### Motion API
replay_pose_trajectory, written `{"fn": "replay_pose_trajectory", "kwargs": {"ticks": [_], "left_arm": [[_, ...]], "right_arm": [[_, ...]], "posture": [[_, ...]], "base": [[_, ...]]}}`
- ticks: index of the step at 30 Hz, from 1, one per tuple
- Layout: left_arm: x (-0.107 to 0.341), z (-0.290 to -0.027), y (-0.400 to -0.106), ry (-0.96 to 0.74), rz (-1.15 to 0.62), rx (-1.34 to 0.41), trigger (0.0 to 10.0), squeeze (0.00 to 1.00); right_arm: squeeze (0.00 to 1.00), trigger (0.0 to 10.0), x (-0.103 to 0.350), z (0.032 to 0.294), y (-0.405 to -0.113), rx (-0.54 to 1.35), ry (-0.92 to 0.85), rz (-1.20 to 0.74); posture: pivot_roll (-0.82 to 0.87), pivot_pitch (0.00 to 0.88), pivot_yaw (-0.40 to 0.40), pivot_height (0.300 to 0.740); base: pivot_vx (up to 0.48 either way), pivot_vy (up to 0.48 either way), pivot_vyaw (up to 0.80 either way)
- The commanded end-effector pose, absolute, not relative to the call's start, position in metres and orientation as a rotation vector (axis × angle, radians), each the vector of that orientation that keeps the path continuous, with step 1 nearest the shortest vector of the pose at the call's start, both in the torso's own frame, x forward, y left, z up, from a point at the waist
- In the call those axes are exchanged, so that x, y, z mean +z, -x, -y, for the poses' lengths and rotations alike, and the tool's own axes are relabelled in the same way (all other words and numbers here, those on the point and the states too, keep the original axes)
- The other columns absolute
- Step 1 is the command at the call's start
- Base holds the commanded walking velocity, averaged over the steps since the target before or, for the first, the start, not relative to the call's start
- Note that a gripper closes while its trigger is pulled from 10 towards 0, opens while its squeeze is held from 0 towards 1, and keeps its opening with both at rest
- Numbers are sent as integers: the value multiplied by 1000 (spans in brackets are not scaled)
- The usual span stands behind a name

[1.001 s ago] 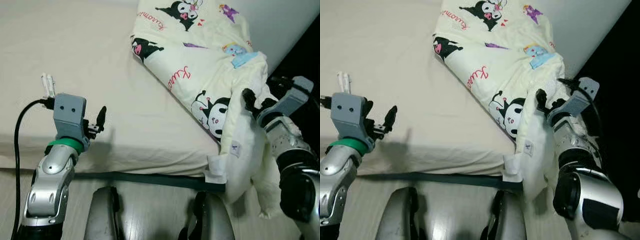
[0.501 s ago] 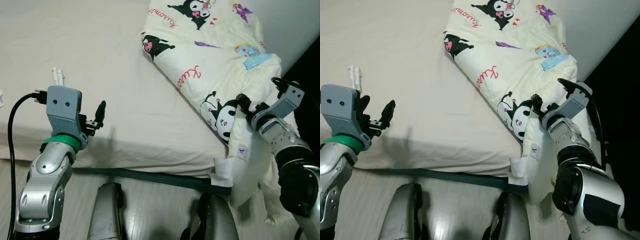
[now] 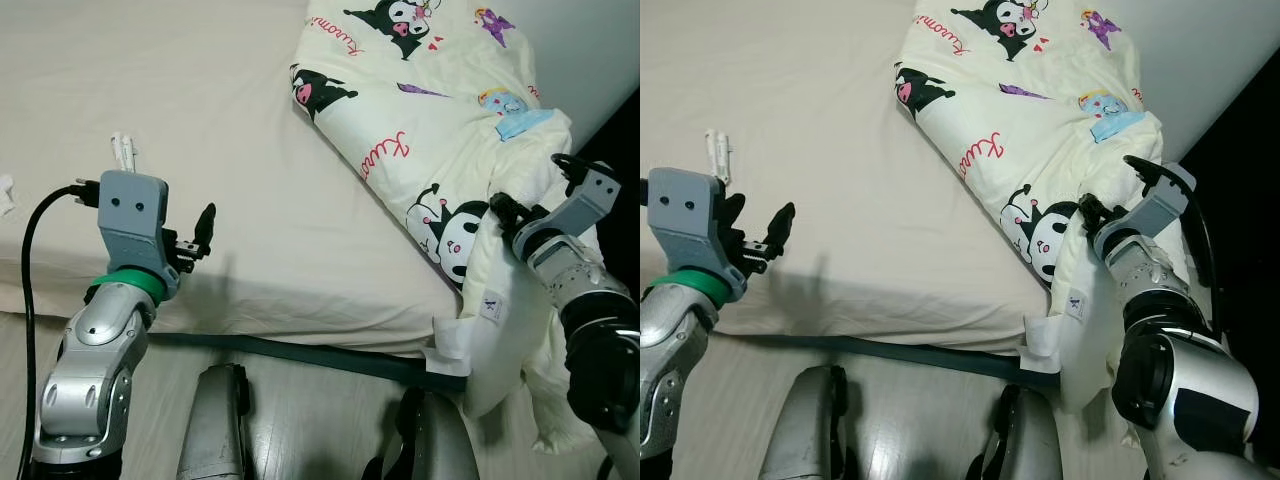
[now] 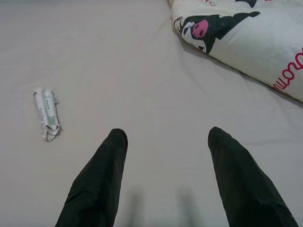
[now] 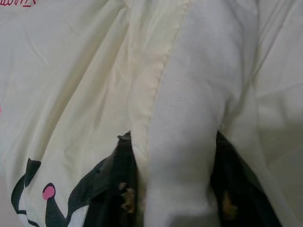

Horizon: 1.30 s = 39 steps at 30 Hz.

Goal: Clean up the room

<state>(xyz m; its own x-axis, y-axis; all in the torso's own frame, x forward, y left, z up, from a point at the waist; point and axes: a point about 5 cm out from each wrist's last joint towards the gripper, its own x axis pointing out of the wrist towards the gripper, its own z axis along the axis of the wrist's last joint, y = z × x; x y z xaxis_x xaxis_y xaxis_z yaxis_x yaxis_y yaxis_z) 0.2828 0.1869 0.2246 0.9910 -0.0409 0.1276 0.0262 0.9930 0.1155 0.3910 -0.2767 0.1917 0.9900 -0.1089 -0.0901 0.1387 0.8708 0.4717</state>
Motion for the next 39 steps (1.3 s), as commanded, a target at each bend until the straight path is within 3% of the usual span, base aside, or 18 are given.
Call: {"fn": "replay_pose_trajectory", "kwargs": {"ticks": [1,11,13,15,16,17,18,21,26,27,28,29,32,34,35,36,37,39], "left_arm": [[225,-184,-282,-111,131,-39,10000,0],[221,-173,-288,-85,118,-86,10000,0],[223,-166,-292,-67,125,-116,10000,0],[228,-160,-297,-54,138,-149,10000,0],[228,-160,-297,-54,138,-149,10000,0],[233,-159,-299,-40,152,-161,10000,0],[233,-159,-299,-40,152,-161,10000,0],[256,-154,-305,6,218,-191,10000,0],[273,-151,-306,17,277,-206,10000,0],[285,-150,-306,24,325,-194,10000,0],[297,-151,-306,33,370,-182,10000,0],[307,-152,-304,40,406,-170,10000,0],[316,-154,-302,45,437,-164,10000,0],[316,-154,-302,45,437,-164,10000,0],[316,-154,-301,42,439,-167,10000,0],[316,-154,-301,42,439,-167,10000,0],[316,-153,-300,39,438,-171,10000,0],[315,-152,-300,41,434,-174,10000,0]], "right_arm": [[0,0,184,285,-386,-163,-502,-91],[0,0,181,288,-383,-149,-501,-78],[0,0,185,287,-384,-105,-448,-61],[0,0,194,274,-388,45,-179,-38],[0,0,194,274,-388,45,-179,-38],[0,0,197,259,-390,177,-52,-18],[0,0,197,259,-390,177,-52,-18],[0,0,187,192,-384,654,165,29],[0,0,172,154,-372,880,194,21],[0,6863,163,131,-359,1025,200,12],[0,10000,154,110,-347,1154,211,4],[0,10000,146,88,-331,1295,222,4],[0,10000,140,53,-307,1495,196,31],[0,10000,140,53,-307,1495,196,31],[0,10000,146,30,-296,1583,123,69],[0,10000,146,30,-296,1583,123,69],[0,10000,157,10,-287,1655,12,102],[0,10000,167,-6,-279,1709,-91,123]], "posture": [[326,236,-21,507],[273,223,-12,507],[241,217,-14,507],[227,218,-18,507],[227,218,-18,507],[206,220,-22,507],[206,220,-22,507],[186,217,-27,507],[180,216,-33,507],[184,209,-45,507],[186,205,-50,507],[186,202,-54,507],[189,195,-60,507],[189,195,-60,507],[194,188,-64,507],[194,188,-64,507],[204,184,-68,507],[204,184,-68,507]], "base": [[0,0,0],[0,0,0],[0,0,0],[0,0,0],[0,0,0],[0,0,0],[0,0,0],[0,0,0],[0,0,0],[0,0,0],[0,0,0],[0,0,0],[0,0,0],[0,0,0],[0,0,0],[0,0,0],[0,0,0],[0,0,0]]}}
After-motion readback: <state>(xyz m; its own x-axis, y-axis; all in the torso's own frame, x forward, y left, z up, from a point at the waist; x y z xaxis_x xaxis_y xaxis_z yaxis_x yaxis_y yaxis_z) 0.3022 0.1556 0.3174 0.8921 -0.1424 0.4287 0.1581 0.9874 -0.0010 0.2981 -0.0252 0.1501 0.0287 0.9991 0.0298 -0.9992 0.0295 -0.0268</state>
